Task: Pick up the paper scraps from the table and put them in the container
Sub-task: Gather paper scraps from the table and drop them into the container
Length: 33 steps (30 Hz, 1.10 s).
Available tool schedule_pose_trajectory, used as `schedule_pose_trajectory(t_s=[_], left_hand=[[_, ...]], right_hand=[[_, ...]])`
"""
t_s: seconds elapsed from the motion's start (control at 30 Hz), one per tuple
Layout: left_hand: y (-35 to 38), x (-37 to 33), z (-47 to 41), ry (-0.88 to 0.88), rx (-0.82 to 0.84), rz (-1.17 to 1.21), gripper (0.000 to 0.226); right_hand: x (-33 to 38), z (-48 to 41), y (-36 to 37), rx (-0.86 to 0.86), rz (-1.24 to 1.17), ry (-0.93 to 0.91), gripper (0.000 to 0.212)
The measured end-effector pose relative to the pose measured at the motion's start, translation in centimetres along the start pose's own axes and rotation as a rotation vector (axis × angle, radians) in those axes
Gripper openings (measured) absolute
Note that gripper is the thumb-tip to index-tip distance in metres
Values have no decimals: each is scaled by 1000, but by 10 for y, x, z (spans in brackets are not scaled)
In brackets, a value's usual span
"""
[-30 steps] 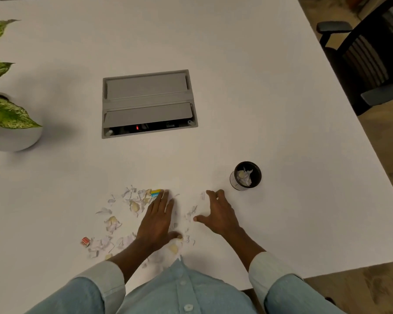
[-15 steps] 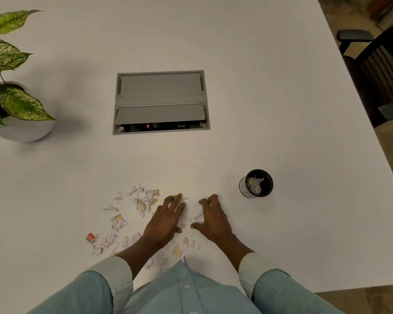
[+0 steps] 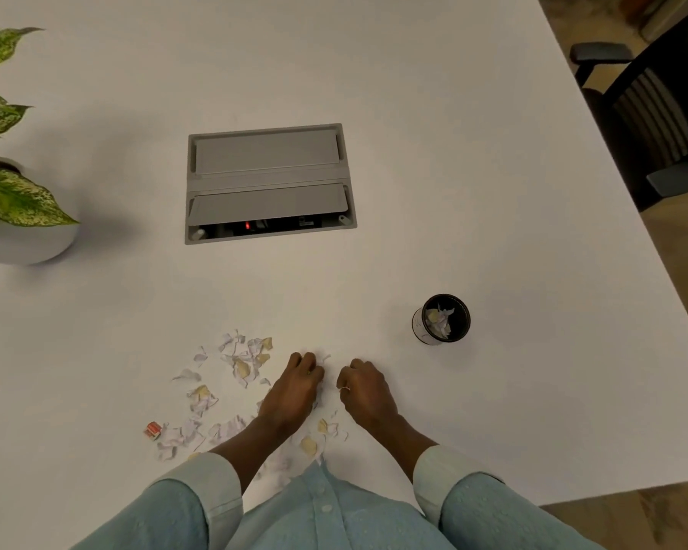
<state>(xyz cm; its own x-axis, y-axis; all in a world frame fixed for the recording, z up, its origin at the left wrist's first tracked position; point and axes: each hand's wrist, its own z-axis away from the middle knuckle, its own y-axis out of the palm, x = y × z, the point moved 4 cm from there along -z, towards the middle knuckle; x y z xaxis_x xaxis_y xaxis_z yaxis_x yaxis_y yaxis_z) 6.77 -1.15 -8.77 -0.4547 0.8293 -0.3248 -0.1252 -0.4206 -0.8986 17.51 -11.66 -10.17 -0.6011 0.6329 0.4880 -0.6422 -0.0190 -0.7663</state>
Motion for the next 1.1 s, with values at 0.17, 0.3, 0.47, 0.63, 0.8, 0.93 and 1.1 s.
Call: schedule_pose_trajectory(t_s=[0.17, 0.3, 0.47, 0.63, 0.8, 0.93, 1.1], left_hand=[[-4, -5, -9, -86, -71, 213, 12], [-23, -33, -21, -188, -209, 482, 12], [-58, -91, -58, -76, -309, 767, 10], [-83, -143, -102, 48, -299, 782, 12], [-84, -155, -130, 73, -254, 704, 12], [-80, -158, -137, 158, -171, 606, 29], [-77, -150, -127, 170, -129, 593, 66]], right_hand=[[-19, 6, -22, -98, -169, 151, 10], [-34, 21, -58, -278, -390, 252, 9], [-56, 41, -119, -553, -565, 345, 15], [-86, 46, -163, -707, -656, 471, 12], [-99, 37, -179, -767, -628, 509, 10], [-102, 28, -178, -708, -584, 515, 18], [-96, 32, -181, -782, -443, 418, 19]])
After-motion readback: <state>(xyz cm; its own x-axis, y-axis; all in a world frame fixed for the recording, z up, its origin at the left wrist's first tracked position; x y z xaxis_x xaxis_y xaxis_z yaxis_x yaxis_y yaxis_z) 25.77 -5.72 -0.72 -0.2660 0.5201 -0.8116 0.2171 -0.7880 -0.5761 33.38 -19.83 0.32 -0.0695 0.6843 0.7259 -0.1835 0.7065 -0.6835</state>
